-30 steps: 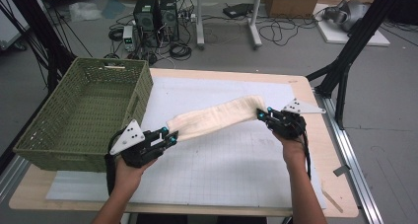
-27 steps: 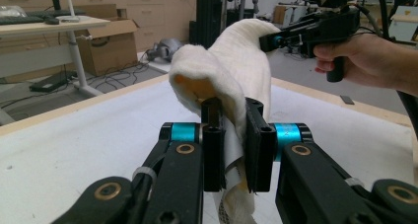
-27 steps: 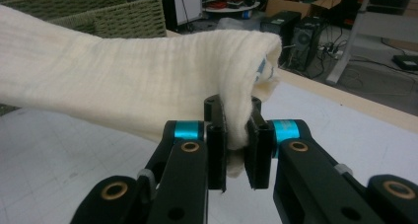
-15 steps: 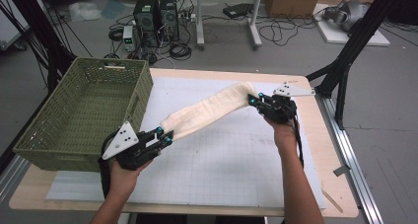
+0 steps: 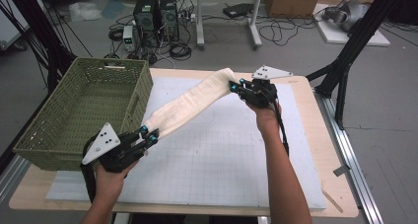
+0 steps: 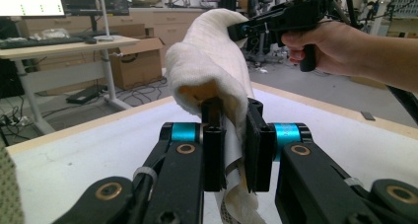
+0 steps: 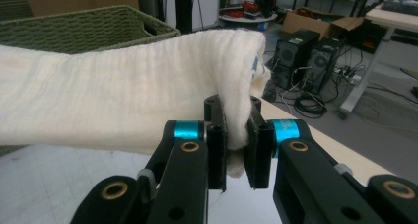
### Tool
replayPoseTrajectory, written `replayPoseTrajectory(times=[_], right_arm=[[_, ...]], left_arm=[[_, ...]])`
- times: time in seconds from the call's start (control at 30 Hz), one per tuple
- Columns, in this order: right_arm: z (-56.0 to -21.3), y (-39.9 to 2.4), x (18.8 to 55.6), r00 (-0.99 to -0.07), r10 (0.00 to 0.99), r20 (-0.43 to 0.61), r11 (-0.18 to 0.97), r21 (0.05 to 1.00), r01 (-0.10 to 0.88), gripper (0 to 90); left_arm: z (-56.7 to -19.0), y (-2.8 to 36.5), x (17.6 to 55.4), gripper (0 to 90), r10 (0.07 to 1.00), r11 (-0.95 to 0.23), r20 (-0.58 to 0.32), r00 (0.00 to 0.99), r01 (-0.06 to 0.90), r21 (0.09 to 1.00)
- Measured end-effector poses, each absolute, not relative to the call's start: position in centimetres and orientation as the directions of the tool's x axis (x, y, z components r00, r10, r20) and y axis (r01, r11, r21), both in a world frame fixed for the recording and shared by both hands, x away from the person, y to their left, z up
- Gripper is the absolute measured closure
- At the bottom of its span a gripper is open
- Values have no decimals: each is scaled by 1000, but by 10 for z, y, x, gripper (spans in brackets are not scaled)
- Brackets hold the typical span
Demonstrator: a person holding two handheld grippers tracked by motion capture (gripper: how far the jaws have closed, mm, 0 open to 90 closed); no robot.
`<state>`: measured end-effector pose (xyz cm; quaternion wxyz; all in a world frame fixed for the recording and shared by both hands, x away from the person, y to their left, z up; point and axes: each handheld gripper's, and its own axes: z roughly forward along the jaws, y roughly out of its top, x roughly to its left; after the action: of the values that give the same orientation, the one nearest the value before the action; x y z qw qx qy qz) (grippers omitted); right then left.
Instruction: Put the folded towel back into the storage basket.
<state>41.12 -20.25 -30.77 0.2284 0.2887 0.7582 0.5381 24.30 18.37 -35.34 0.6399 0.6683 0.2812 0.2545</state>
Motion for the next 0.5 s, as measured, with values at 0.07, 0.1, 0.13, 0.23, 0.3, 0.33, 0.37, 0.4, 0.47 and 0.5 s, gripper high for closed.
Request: replayPoseTrajectory(times=[0.07, 0.1, 0.13, 0.23, 0.3, 0.33, 0.37, 0.4, 0.47, 0.5], right_arm=[[-305, -194, 415, -737, 675, -36, 258, 947, 190, 817], [-304, -190, 417, -739, 673, -38, 260, 947, 187, 817], [-302, -186, 419, -742, 670, -39, 259, 948, 184, 817], [-298, -174, 425, -751, 659, -44, 261, 950, 173, 817], [-297, -166, 429, -755, 654, -45, 260, 951, 169, 817], [-296, -162, 431, -758, 650, -47, 262, 951, 166, 818], [-296, -158, 433, -760, 649, -48, 263, 950, 165, 817], [-296, -155, 434, -762, 646, -49, 265, 950, 164, 818], [-295, -147, 437, -767, 640, -46, 267, 949, 166, 818], [-294, -142, 440, -771, 636, -49, 263, 952, 157, 818]], left_arm=[[-353, 189, 242, 804, 709, -17, -23, 705, 50, 999], [-353, 191, 241, 804, 712, -11, -28, 701, 51, 999], [-352, 194, 240, 804, 716, -9, -29, 698, 51, 999], [-352, 199, 237, 805, 725, 2, -35, 688, 48, 999], [-351, 203, 236, 805, 733, -1, -31, 679, 47, 999], [-351, 205, 235, 805, 736, 0, -30, 677, 45, 999], [-351, 206, 235, 805, 739, 3, -32, 673, 45, 999], [-351, 209, 234, 805, 743, 5, -33, 668, 44, 999], [-350, 213, 233, 805, 749, 9, -36, 661, 45, 999], [-349, 215, 233, 805, 753, 13, -39, 657, 44, 999]])
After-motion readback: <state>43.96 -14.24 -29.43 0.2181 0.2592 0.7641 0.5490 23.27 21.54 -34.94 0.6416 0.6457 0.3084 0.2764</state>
